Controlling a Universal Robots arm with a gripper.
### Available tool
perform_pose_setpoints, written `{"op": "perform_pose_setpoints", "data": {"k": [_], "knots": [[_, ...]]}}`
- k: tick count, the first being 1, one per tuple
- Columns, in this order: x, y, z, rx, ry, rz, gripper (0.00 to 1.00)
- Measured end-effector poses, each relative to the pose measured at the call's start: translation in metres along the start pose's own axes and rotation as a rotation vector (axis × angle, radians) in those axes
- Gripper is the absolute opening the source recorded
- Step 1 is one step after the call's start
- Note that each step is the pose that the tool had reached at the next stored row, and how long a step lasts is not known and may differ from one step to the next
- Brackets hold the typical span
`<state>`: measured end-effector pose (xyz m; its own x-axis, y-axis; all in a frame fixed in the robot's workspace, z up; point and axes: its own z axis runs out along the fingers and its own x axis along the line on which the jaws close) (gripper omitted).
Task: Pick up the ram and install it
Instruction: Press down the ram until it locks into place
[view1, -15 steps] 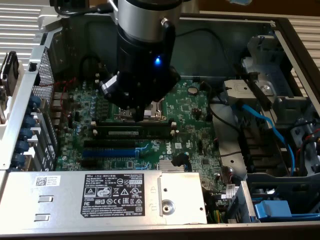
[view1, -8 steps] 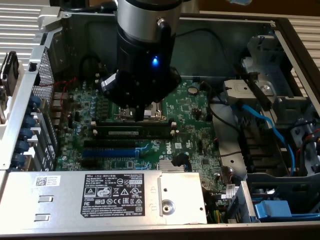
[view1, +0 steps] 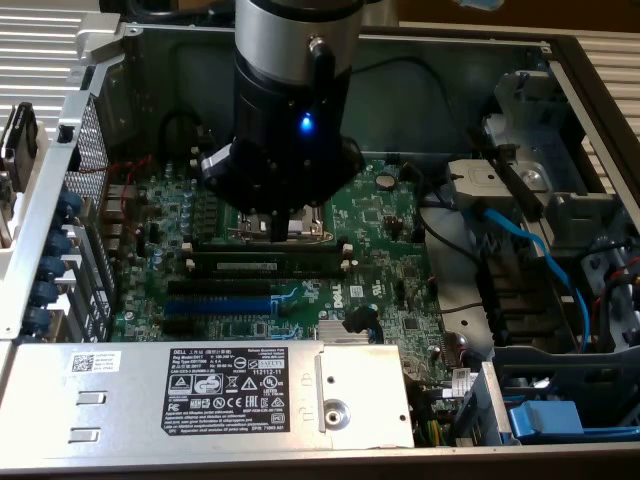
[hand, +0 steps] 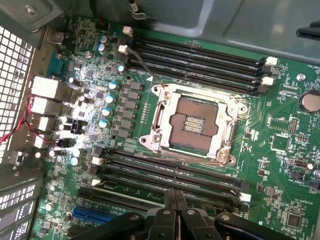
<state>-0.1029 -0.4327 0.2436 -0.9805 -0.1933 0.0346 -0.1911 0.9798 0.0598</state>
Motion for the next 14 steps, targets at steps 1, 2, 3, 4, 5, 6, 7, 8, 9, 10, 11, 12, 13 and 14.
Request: {"op": "perform_pose_setpoints", "data": {"k": [1, 2, 3, 4, 5, 6, 7, 8, 9, 10, 11, 12, 13, 14], "knots": [[0.0000, 0.0000, 0.0000, -0.0005, -0.0008, 0.013, 0.10], [0.0000, 0.0000, 0.0000, -0.0009, -0.0015, 0.025, 0.10], [0.0000, 0.0000, 0.0000, -0.0014, -0.0023, 0.038, 0.10], [0.0000, 0.0000, 0.0000, -0.0018, -0.0031, 0.050, 0.10], [0.0000, 0.0000, 0.0000, -0.0022, -0.0039, 0.064, 0.10], [0.0000, 0.0000, 0.0000, -0.0027, -0.0047, 0.078, 0.10], [0.0000, 0.0000, 0.0000, -0.0032, -0.0057, 0.094, 0.10], [0.0000, 0.0000, 0.0000, -0.0038, -0.0066, 0.109, 0.10], [0.0000, 0.0000, 0.0000, -0.0043, -0.0075, 0.125, 0.10], [0.0000, 0.0000, 0.0000, -0.0049, -0.0085, 0.141, 0.10], [0.0000, 0.0000, 0.0000, -0.0055, -0.0094, 0.157, 0.10], [0.0000, 0.0000, 0.0000, -0.0060, -0.0104, 0.172, 0.10], [0.0000, 0.0000, 0.0001, -0.0064, -0.0109, 0.182, 0.10], [0.0000, 0.0000, 0.0000, -0.0064, -0.0111, 0.184, 0.10]]}}
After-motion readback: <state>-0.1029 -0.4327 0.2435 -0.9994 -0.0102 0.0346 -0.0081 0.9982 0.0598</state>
